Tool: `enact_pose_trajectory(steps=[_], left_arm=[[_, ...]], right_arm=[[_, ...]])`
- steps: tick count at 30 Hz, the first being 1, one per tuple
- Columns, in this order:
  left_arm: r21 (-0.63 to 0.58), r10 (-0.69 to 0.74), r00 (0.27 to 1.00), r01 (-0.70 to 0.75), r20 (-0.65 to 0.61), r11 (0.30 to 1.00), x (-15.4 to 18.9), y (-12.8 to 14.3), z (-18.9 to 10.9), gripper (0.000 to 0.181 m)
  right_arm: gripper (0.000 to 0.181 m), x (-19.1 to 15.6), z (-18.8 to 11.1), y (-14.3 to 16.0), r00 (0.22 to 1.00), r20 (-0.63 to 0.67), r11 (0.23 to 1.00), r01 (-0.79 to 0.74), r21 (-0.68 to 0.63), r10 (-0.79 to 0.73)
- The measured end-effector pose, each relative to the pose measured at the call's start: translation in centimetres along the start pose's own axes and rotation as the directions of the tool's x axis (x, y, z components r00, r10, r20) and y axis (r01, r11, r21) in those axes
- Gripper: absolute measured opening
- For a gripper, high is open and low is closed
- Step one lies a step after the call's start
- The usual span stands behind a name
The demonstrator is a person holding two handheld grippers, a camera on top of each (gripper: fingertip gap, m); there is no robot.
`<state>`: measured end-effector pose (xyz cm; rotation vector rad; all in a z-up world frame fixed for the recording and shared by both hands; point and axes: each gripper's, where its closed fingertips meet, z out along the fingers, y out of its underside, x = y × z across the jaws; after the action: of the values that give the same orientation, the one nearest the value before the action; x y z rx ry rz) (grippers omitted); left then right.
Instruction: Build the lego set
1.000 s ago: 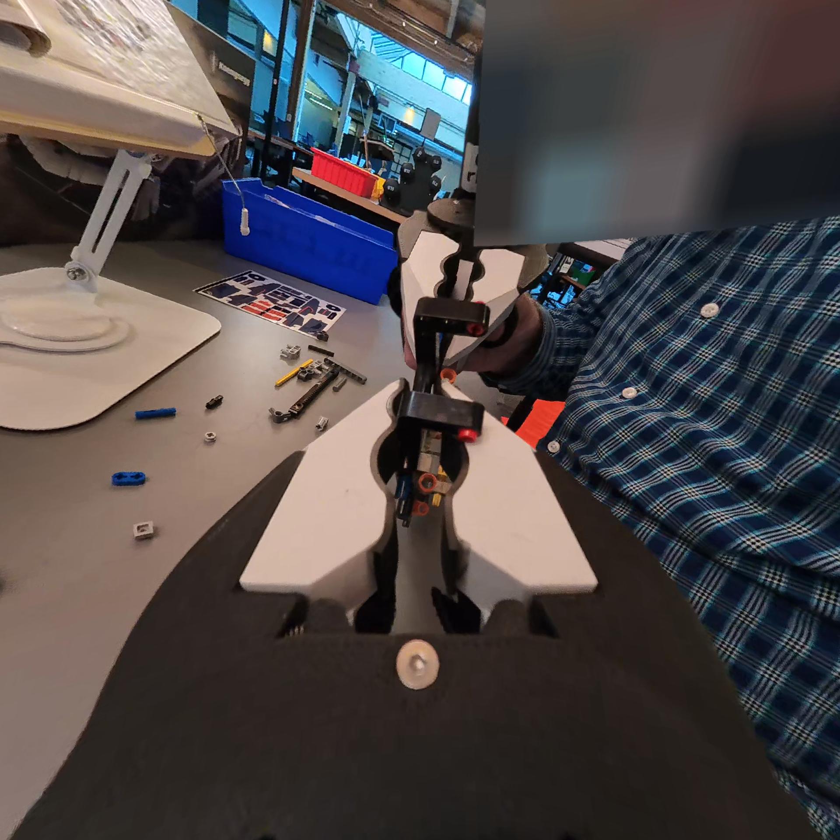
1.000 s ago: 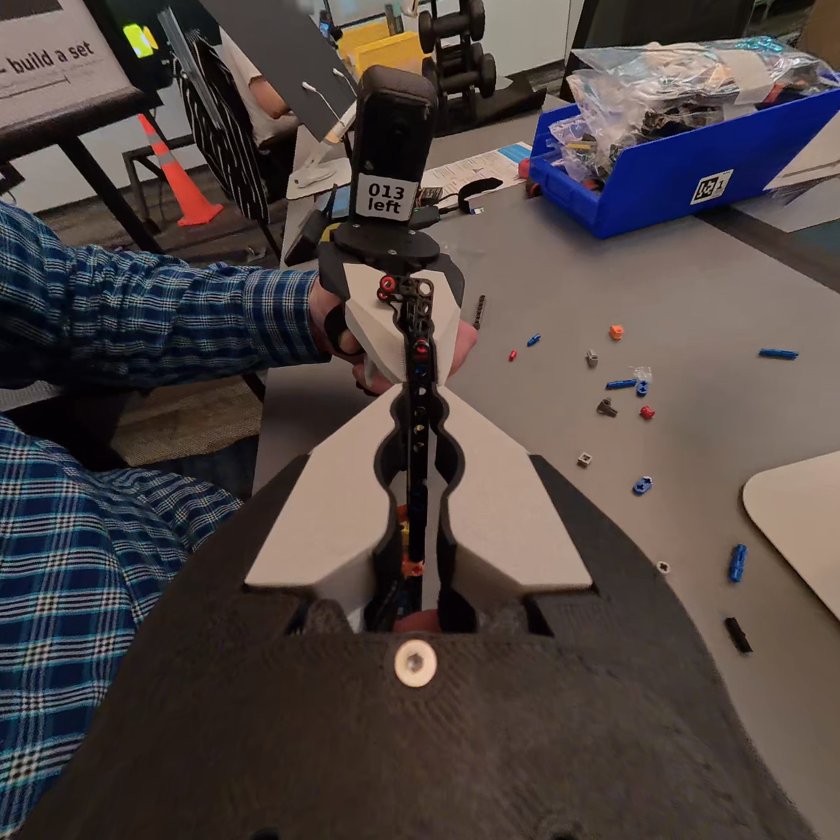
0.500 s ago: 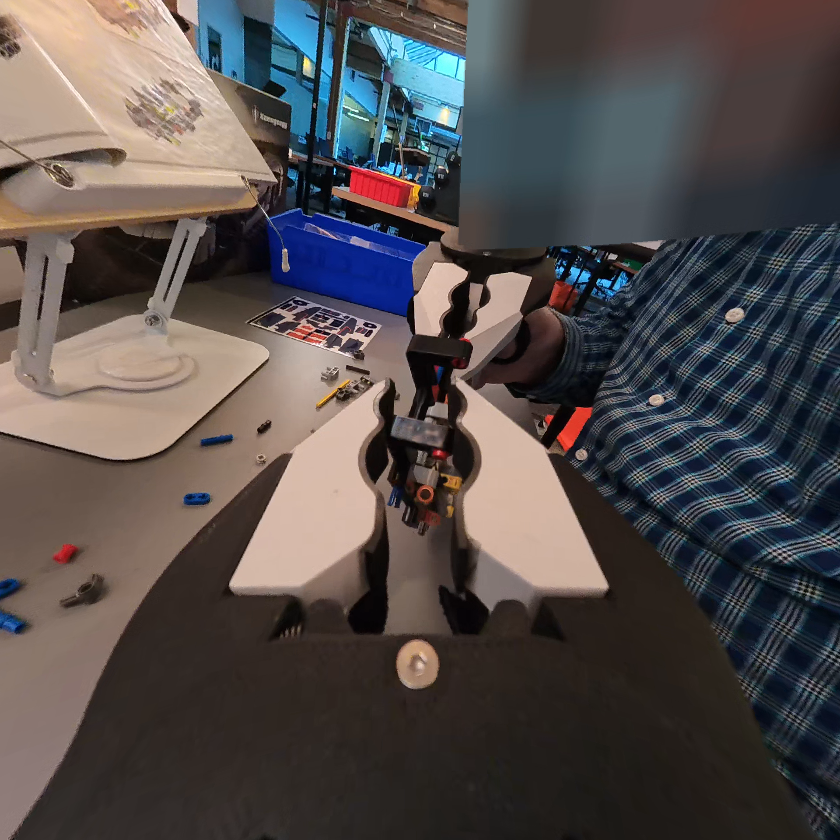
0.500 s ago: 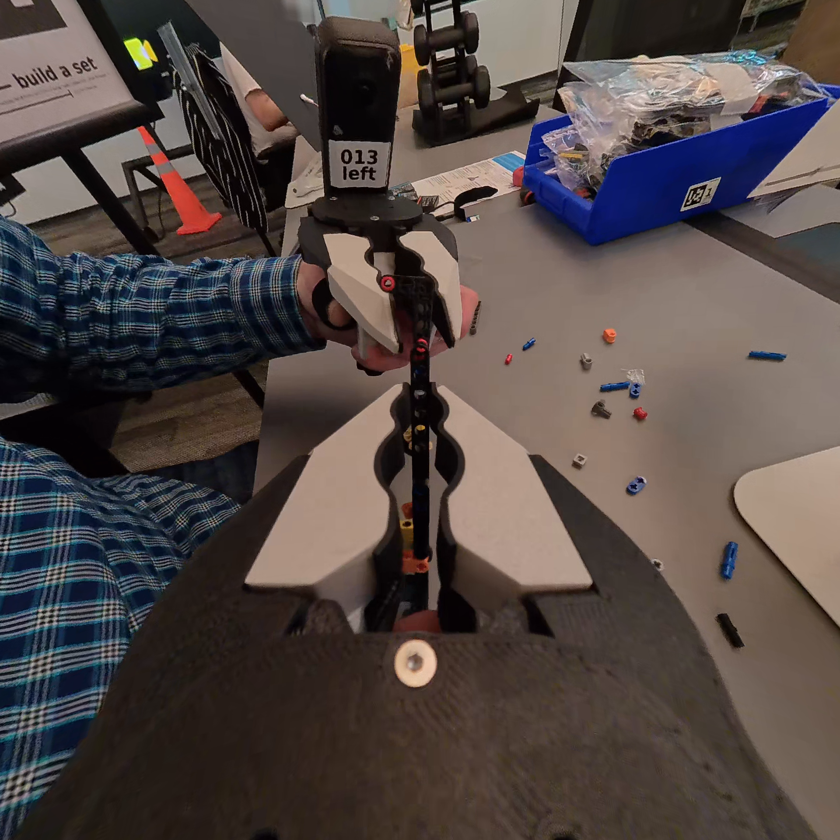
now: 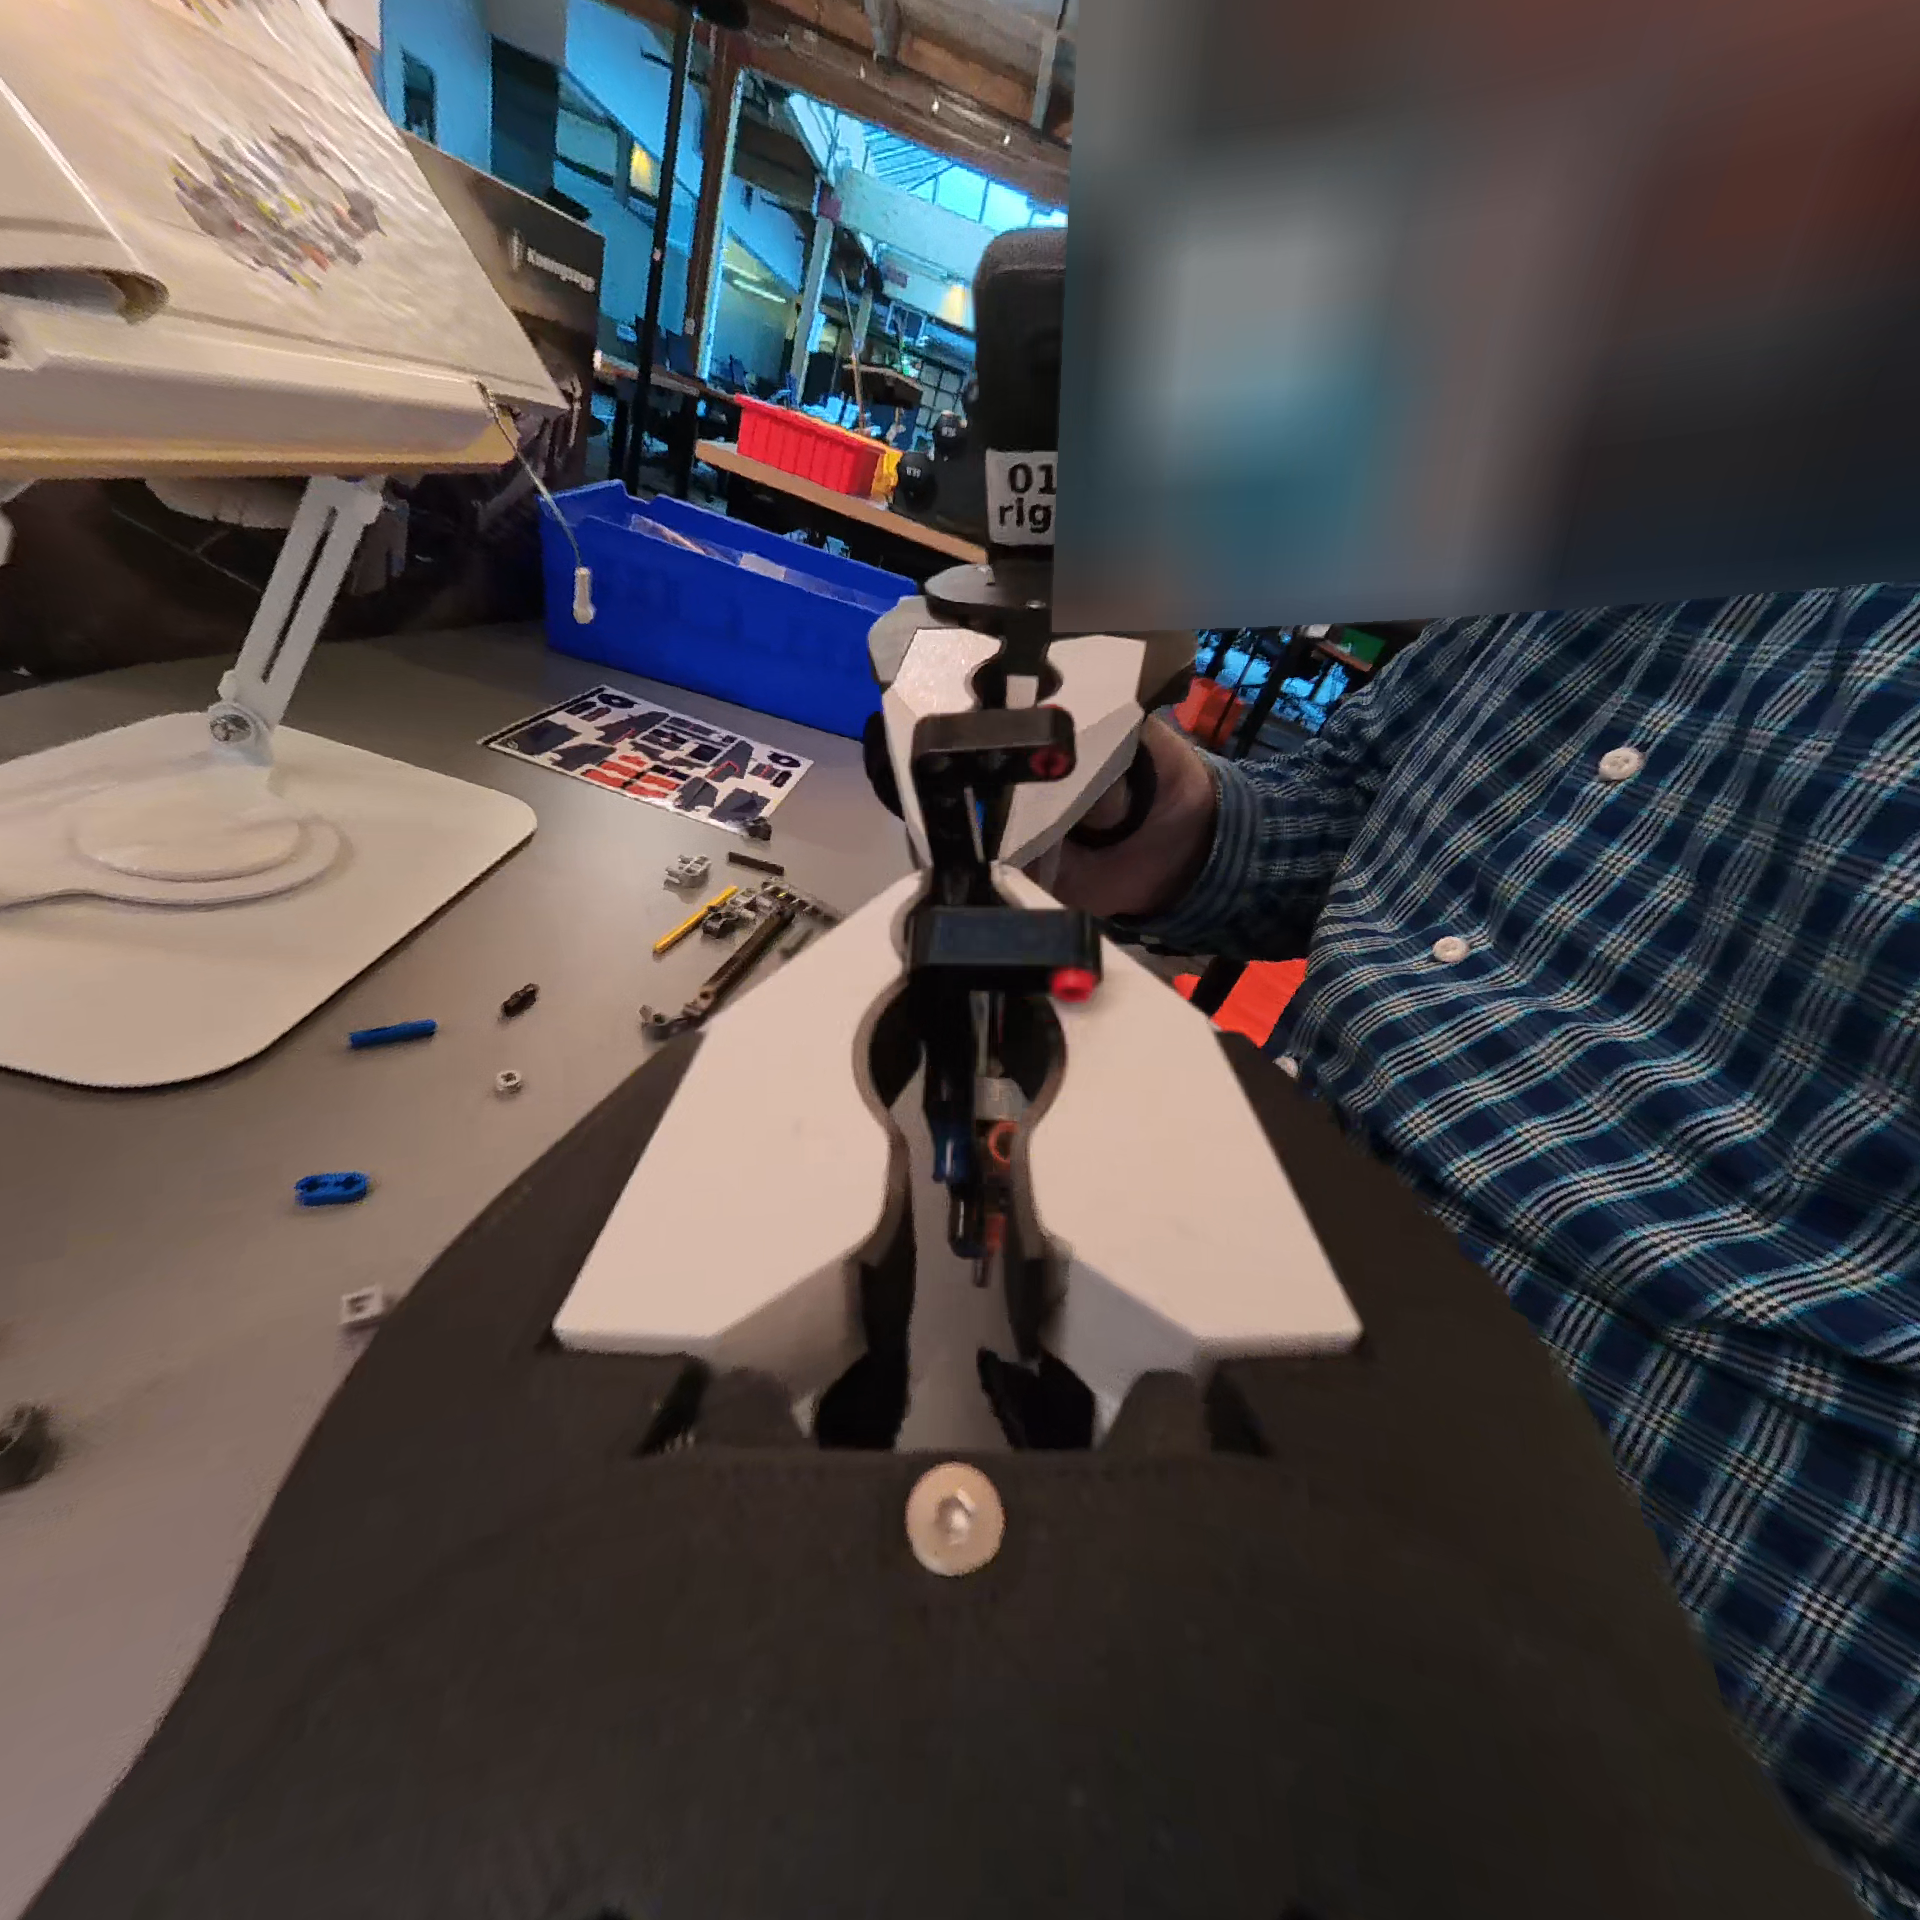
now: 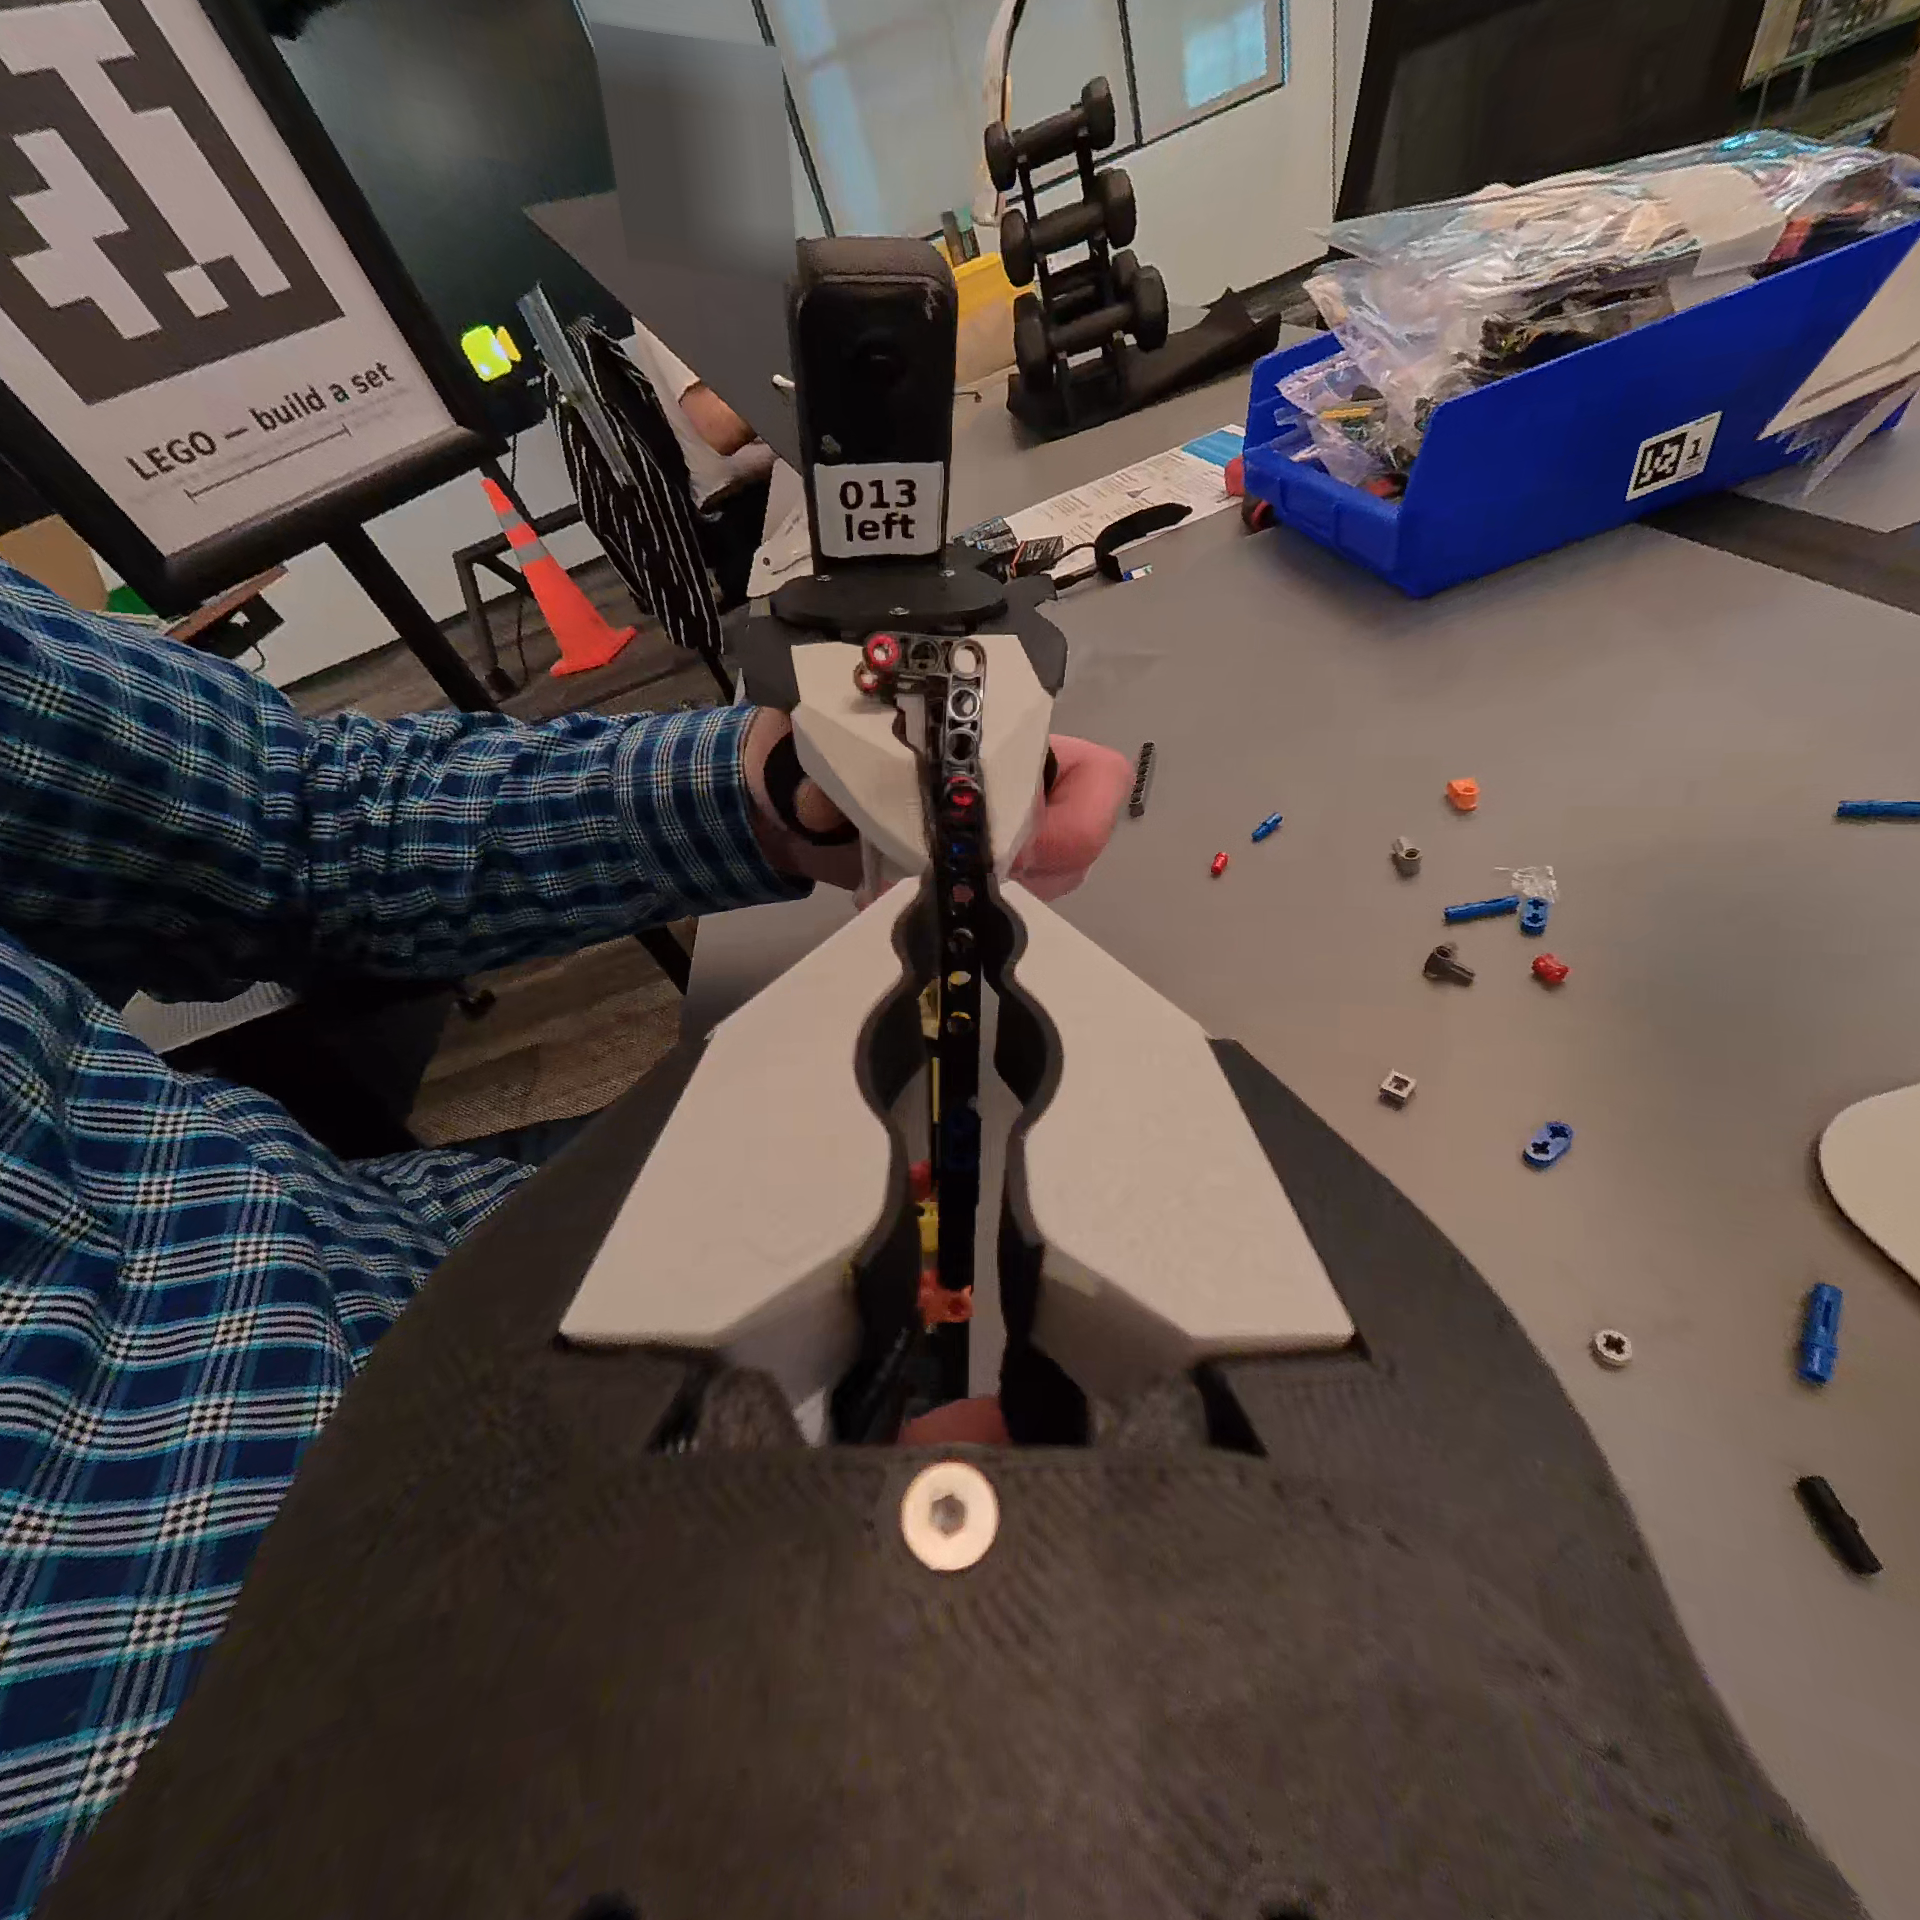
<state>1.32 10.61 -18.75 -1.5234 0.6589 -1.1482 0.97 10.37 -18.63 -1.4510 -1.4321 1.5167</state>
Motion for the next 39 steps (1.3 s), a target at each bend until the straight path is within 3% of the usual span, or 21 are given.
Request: enact_pose_trajectory(steps=[5,15,23,39], left_arm=[[0.037,-0.026,0.999,0.027,-0.036,0.999,0.3,-0.4,0.0,0.006],[-0.051,-0.001,1.0,0.0,-0.027,0.999,0.6,0.1,0.4,0.006],[-0.059,-0.012,0.999,0.01,-0.041,0.998,0.8,0.4,0.4,0.006],[0.01,0.003,0.989,-0.002,-0.15,1.0,2.7,-1.1,-0.3,0.005]], right_arm=[[0.004,-0.2,-0.1,-0.5,1.0,-0.01,1.0,0.023,0.003,-0.023],[0.004,-0.4,-0.5,-0.4,0.993,0.086,0.995,-0.085,0.054,0.08],[0.004,-0.7,-0.5,0.2,0.996,0.091,1.0,-0.022,-0.007,0.023],[0.004,-2.6,-0.1,-1.4,0.995,0.06,0.997,0.074,0.015,-0.075]])
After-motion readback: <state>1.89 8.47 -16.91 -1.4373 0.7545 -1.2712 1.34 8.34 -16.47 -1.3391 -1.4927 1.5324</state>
